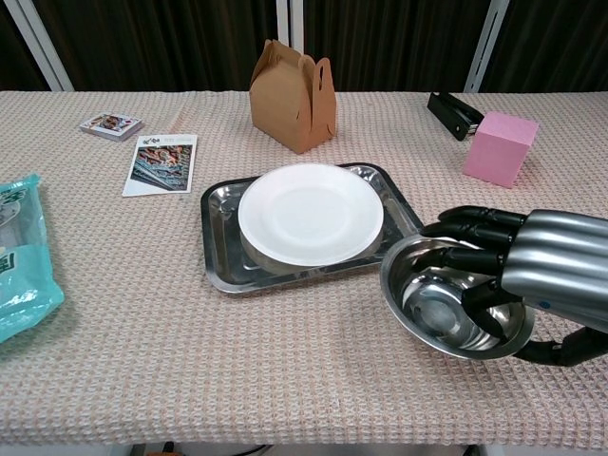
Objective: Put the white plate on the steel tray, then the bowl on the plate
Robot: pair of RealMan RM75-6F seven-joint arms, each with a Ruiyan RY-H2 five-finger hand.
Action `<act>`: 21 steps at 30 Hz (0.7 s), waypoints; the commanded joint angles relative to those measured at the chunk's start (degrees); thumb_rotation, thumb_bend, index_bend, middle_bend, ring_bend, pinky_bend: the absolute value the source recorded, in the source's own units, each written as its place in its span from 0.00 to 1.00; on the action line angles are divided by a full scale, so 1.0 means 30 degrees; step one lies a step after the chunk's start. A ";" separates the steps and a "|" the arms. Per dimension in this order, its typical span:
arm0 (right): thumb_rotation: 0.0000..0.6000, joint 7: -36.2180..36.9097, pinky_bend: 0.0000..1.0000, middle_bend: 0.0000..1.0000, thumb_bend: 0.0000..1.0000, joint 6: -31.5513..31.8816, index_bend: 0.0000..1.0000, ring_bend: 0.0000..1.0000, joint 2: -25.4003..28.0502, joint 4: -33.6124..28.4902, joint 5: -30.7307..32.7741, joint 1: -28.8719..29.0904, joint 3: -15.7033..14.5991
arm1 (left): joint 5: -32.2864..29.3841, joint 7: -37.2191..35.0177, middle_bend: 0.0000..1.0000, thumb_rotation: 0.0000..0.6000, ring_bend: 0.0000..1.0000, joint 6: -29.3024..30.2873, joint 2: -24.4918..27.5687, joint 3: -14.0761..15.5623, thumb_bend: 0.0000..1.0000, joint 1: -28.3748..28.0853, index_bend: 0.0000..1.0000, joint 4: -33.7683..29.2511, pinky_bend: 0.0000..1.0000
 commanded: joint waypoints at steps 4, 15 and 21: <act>1.00 0.0190 0.00 0.12 0.48 0.0699 0.76 0.00 0.0289 -0.0322 0.0069 0.0059 0.0627 | -0.0066 -0.0031 0.13 1.00 0.07 -0.0077 0.0037 0.0007 0.02 0.0010 0.18 -0.0021 0.13; 1.00 0.0482 0.00 0.12 0.48 -0.3173 0.77 0.00 -0.1619 0.0275 0.3609 0.3193 0.4606 | -0.0136 -0.0049 0.13 1.00 0.07 -0.0180 -0.0003 0.0010 0.02 0.0012 0.18 0.0178 0.13; 1.00 0.0304 0.00 0.12 0.48 -0.5484 0.77 0.00 -0.3295 0.2164 0.5089 0.4899 0.5614 | -0.0697 -0.0377 0.13 1.00 0.07 -0.0421 -0.0011 -0.0106 0.02 0.0081 0.18 0.0546 0.13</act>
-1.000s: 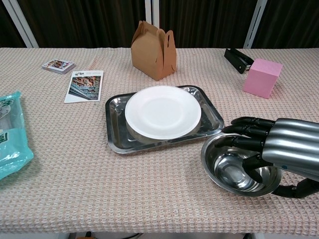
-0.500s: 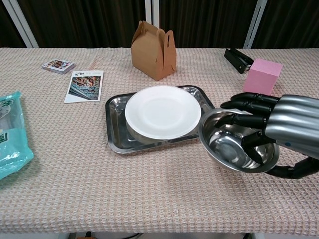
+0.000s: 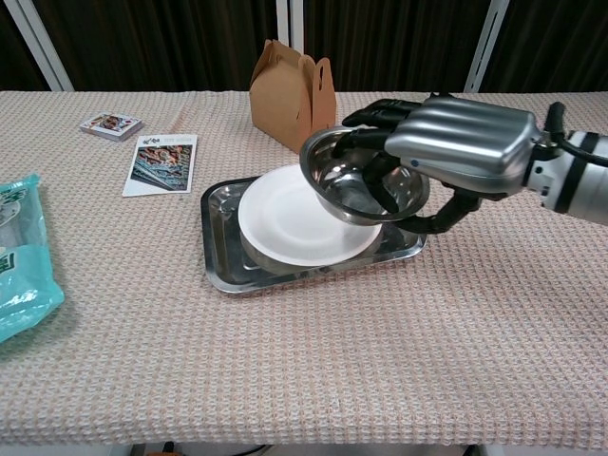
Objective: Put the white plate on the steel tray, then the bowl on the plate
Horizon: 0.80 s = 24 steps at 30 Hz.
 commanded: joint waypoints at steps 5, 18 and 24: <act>1.00 -0.0242 0.00 0.12 0.48 -0.1711 0.77 0.00 -0.1947 0.2087 0.1340 0.1674 0.0746 | -0.0352 -0.0258 0.13 1.00 0.07 -0.0252 -0.0097 -0.0096 0.02 0.0010 0.18 0.0353 0.13; 1.00 -0.0714 0.00 0.11 0.46 -0.1560 0.74 0.00 -0.3354 0.3690 0.2116 0.2269 0.0613 | -0.0429 -0.0662 0.13 1.00 0.07 -0.0234 -0.0206 -0.0145 0.02 0.0069 0.18 0.0669 0.13; 1.00 -0.0839 0.00 0.11 0.37 -0.1324 0.58 0.00 -0.3662 0.4047 0.2242 0.2361 0.0411 | -0.0577 -0.0805 0.13 1.00 0.07 -0.0232 -0.0223 -0.0184 0.02 0.0144 0.18 0.0787 0.13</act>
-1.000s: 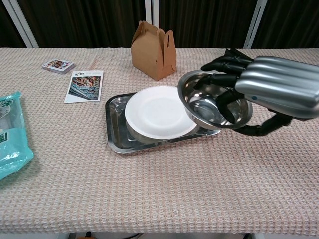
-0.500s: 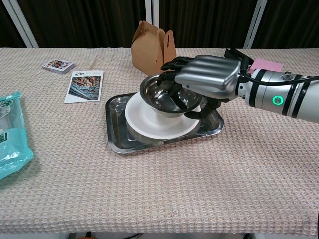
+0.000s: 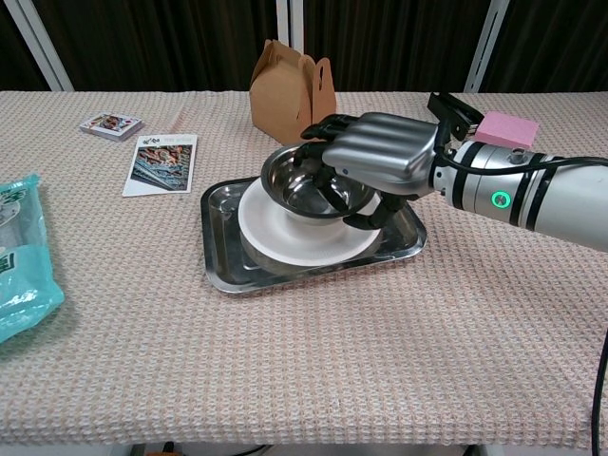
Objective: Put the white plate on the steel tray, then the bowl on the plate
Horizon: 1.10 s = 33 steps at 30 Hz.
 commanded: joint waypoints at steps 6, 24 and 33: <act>1.00 0.0180 0.00 0.11 0.34 0.0050 0.45 0.00 0.0074 -0.0173 0.0103 0.0140 -0.0316 | 0.0036 0.0007 0.13 1.00 0.07 -0.0052 0.0019 -0.0041 0.02 -0.0053 0.18 0.0004 0.13; 1.00 0.1427 0.00 0.07 0.29 0.9015 0.26 0.00 0.6178 -0.6628 -0.2120 -0.5038 -0.2887 | 0.0087 0.0016 0.13 1.00 0.07 0.0271 0.0181 -0.0046 0.02 0.0156 0.18 -0.0164 0.13; 1.00 0.4958 0.00 0.00 0.28 1.3031 0.00 0.00 0.8498 -0.4783 0.2548 -1.1084 -0.3734 | 0.0872 0.0302 0.13 0.90 0.07 0.1059 -0.0316 0.0144 0.02 0.0368 0.18 0.0142 0.13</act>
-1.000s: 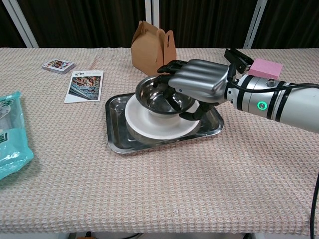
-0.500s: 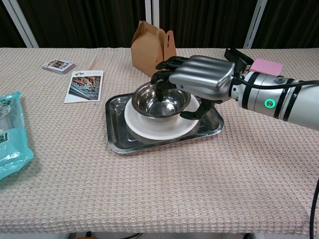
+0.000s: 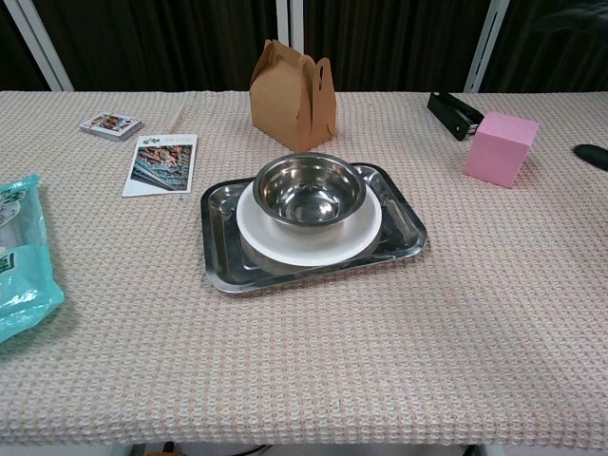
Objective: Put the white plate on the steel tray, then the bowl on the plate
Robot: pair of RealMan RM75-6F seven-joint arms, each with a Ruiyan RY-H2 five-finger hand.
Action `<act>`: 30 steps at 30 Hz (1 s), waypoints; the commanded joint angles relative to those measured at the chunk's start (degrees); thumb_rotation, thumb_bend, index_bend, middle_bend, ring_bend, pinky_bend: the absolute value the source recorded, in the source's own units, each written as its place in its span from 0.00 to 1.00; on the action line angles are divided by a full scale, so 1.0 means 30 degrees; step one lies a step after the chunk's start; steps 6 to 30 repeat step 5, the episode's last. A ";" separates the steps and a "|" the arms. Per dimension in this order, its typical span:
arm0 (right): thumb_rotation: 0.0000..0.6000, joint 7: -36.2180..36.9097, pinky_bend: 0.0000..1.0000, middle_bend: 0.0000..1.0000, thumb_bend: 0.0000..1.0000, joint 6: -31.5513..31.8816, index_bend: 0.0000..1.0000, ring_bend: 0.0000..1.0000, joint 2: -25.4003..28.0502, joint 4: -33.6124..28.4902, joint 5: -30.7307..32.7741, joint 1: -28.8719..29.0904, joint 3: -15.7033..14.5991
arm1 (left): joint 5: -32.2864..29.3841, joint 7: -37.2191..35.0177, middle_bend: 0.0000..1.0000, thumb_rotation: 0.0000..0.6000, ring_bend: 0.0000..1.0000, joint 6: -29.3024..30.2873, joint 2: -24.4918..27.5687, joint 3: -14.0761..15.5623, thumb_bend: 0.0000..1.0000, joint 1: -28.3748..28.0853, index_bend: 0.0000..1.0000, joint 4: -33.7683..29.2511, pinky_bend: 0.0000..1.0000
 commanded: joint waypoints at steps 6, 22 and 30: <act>1.00 0.3243 0.00 0.00 0.28 0.0149 0.00 0.00 0.1048 0.2406 0.4602 -0.4045 -0.0422 | 0.0473 0.0866 0.13 0.80 0.07 0.0717 -0.0904 0.0115 0.02 0.0244 0.19 0.0808 0.13; 1.00 0.3243 0.00 0.00 0.28 0.0149 0.00 0.00 0.1048 0.2406 0.4602 -0.4045 -0.0422 | 0.0473 0.0866 0.13 0.80 0.07 0.0717 -0.0904 0.0115 0.02 0.0244 0.19 0.0808 0.13; 1.00 0.3243 0.00 0.00 0.28 0.0149 0.00 0.00 0.1048 0.2406 0.4602 -0.4045 -0.0422 | 0.0473 0.0866 0.13 0.80 0.07 0.0717 -0.0904 0.0115 0.02 0.0244 0.19 0.0808 0.13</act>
